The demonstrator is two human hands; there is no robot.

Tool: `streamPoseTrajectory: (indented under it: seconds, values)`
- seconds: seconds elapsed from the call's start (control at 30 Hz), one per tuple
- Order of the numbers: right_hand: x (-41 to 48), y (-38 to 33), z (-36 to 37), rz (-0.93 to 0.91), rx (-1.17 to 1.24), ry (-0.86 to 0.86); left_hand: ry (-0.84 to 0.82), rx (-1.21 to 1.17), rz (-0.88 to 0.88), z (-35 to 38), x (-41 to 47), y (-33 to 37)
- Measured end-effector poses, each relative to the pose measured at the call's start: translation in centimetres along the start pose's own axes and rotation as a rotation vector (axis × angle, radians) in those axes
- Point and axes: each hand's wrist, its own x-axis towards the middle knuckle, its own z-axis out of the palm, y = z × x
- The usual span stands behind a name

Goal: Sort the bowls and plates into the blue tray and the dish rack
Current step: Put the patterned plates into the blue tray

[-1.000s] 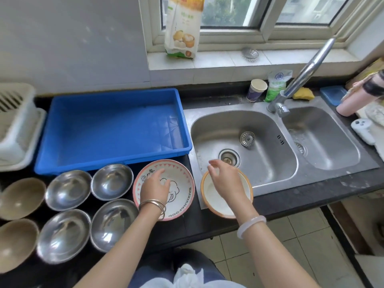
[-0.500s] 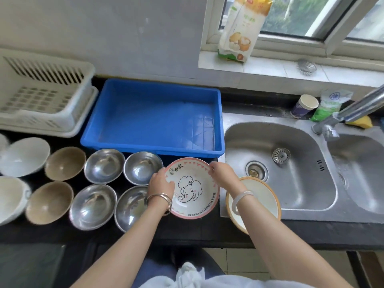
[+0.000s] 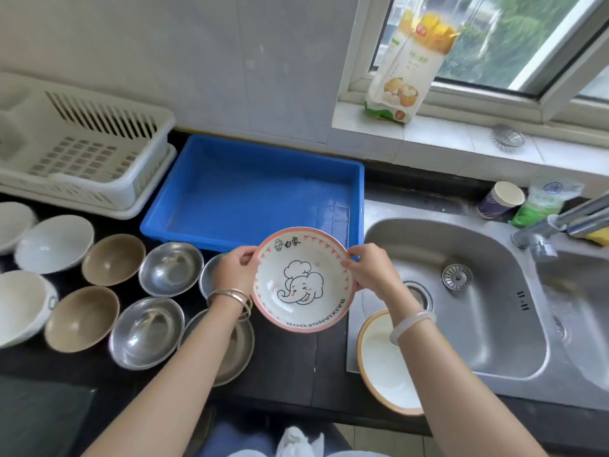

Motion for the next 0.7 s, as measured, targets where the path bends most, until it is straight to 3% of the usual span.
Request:
streamPoseTrajectory:
  seconds: [0.33, 0.7]
  values:
    - [5.6, -7.3, 0.9, 0.026, 0.263, 0.042, -0.009, -0.496, -0.159, -2.6, 5.3, 1.7]
    - [13.6, -12.5, 8.5, 0.145, 0.478, 0.030, 0.021, -0.248, -0.177, -5.1, 17.9, -0.5]
